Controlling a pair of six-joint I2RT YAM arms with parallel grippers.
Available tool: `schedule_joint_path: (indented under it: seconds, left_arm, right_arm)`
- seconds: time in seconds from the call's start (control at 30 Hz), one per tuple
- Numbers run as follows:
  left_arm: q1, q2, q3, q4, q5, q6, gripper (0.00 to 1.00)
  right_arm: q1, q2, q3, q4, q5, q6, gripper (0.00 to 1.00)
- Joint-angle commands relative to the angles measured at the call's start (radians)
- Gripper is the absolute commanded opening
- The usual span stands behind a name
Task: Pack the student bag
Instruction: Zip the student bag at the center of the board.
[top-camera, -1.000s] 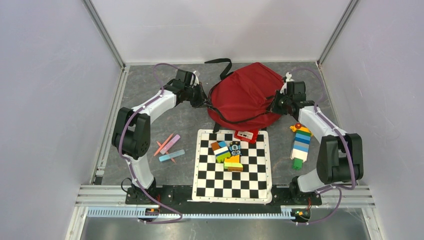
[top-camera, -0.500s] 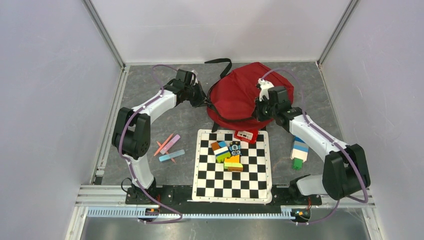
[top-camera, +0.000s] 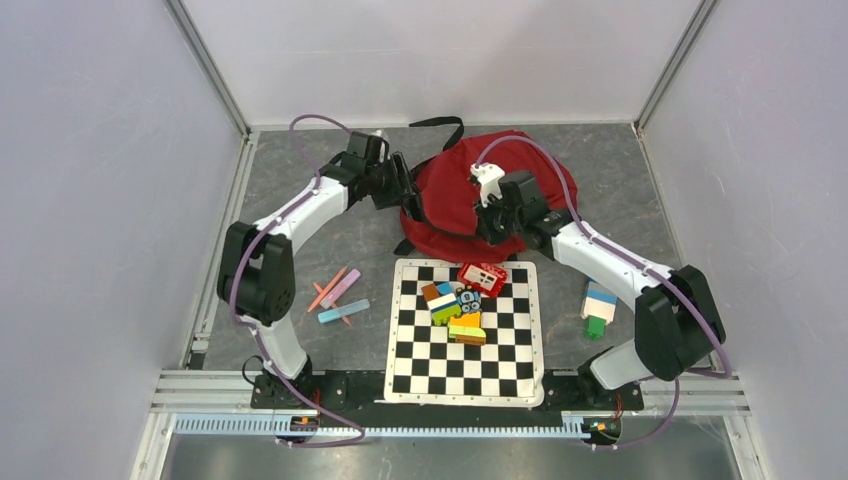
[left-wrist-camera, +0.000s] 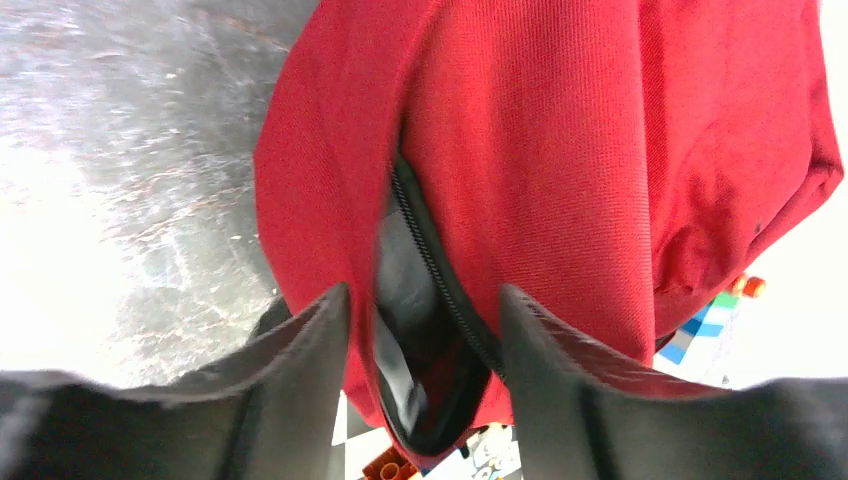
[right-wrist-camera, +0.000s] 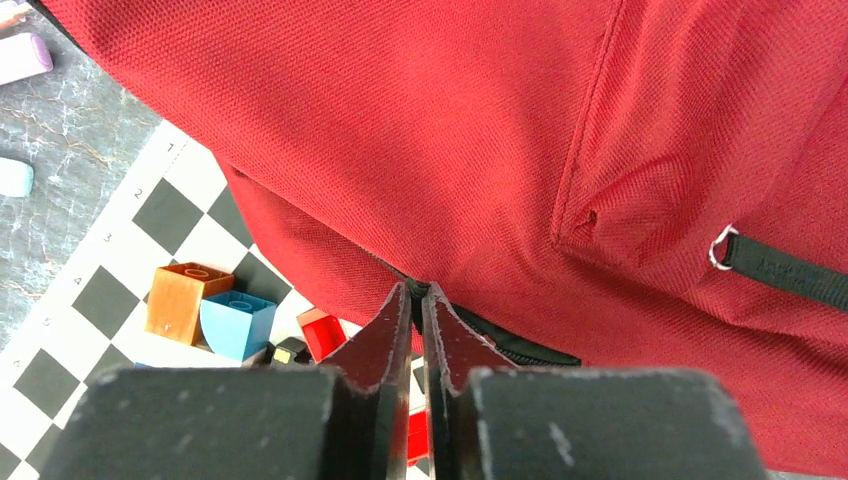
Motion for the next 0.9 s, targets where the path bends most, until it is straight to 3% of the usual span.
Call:
schedule_joint_path:
  seconds: [0.0,0.07,0.23,0.4,0.53,0.7,0.87]
  left_arm:
    - [-0.006,-0.146,0.06,-0.075,-0.16,0.179,0.74]
    - [-0.005,-0.197,0.043,-0.087,-0.236,0.215,0.86]
    - [-0.018,-0.352,-0.049,-0.016,-0.289,0.29,0.94]
    - [-0.075,-0.426,-0.162,0.124,-0.031,0.397,0.95]
    - [-0.201,-0.355,-0.147,0.104,0.108,0.486,0.93]
    - [-0.36,-0.23,-0.066,0.052,0.092,0.612,0.91]
    - [-0.413,-0.133,-0.009,0.042,0.076,0.736,0.89]
  right_arm:
    - [0.011,-0.047,0.055,0.05,-0.022,0.005,0.13]
    - [0.011,-0.074,0.065,0.051,-0.034,0.015,0.19]
    - [0.011,-0.134,0.104,0.047,0.011,0.067,0.36]
    - [-0.026,-0.16,0.152,-0.018,0.195,0.105,0.52]
    - [-0.156,-0.165,0.139,-0.056,0.176,0.152,0.57]
    - [-0.319,-0.206,0.045,-0.091,0.158,0.265,0.71]
    - [-0.39,-0.256,-0.019,-0.098,0.111,0.308,0.76]
